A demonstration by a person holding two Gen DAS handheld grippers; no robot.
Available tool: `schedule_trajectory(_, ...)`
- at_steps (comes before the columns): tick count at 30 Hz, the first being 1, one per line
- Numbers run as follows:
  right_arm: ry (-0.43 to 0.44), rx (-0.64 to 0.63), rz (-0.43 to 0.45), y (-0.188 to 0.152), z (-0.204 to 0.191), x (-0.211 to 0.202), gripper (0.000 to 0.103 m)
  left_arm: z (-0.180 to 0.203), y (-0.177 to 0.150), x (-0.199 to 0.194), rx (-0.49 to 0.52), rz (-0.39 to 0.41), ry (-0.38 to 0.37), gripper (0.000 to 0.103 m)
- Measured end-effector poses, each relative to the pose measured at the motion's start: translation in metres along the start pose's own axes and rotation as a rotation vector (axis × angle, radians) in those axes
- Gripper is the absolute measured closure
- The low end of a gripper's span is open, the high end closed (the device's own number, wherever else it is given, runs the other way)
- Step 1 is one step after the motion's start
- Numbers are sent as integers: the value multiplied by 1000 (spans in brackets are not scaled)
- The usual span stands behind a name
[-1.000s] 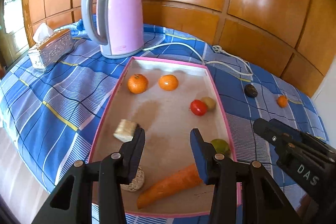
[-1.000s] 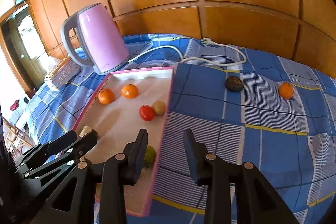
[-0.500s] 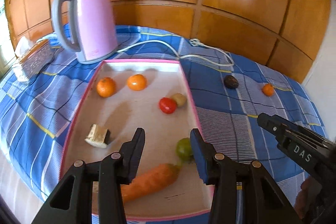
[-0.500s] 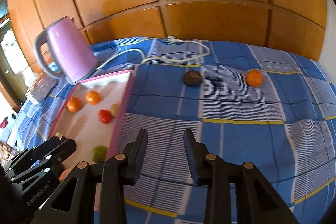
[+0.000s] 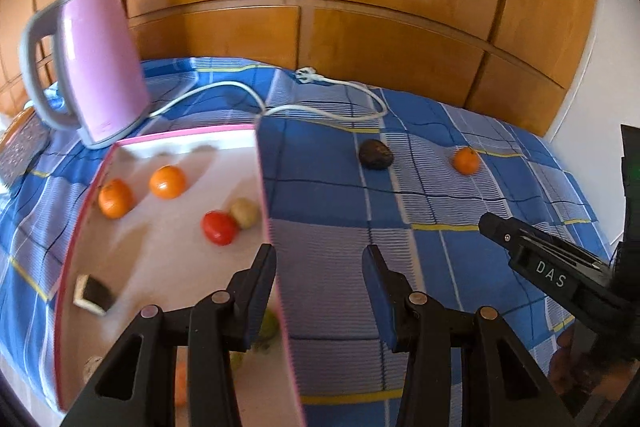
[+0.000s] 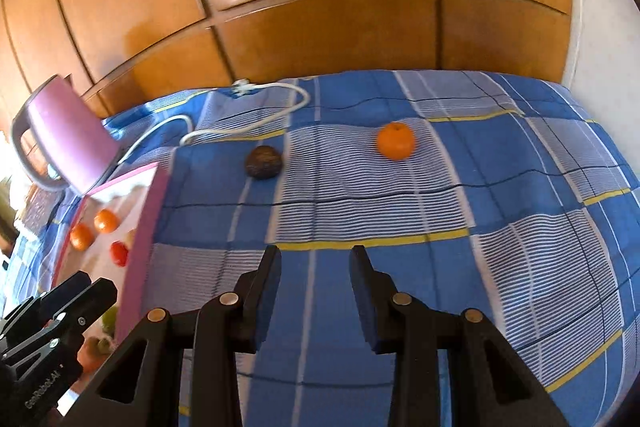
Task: Organize fruits
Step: 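Withdraw both tools toward the dark brown round fruit and the tangerine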
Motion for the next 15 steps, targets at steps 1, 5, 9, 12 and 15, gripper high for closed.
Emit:
schedule_trajectory(1,-6,5,0,1,4,1,67,4,2,3,5,-5,-2,57)
schedule_trajectory(5,-25,30,0,10,23,7,67,17,9,17,17,-22,-8,53)
schedule_trajectory(9,-39,55,7,20,40,13,67,30,19,31,33,-29,-14,53)
schedule_trajectory(12,-52,71,8,29,54,20,67,40,28,43,42,-35,-22,52)
schedule_trajectory(15,-60,83,7,38,65,30,67,48,36,56,46,-44,-25,52)
Point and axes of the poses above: each gripper's, at about its wrist camera, not at the fingertips, and x roughly the way its jaws point, z to its right, y to its top, the point moved 8 cm from there along x, roughly the way its jaws point, and after that the axes turned 10 degrees about y, right-handed, at the moved point
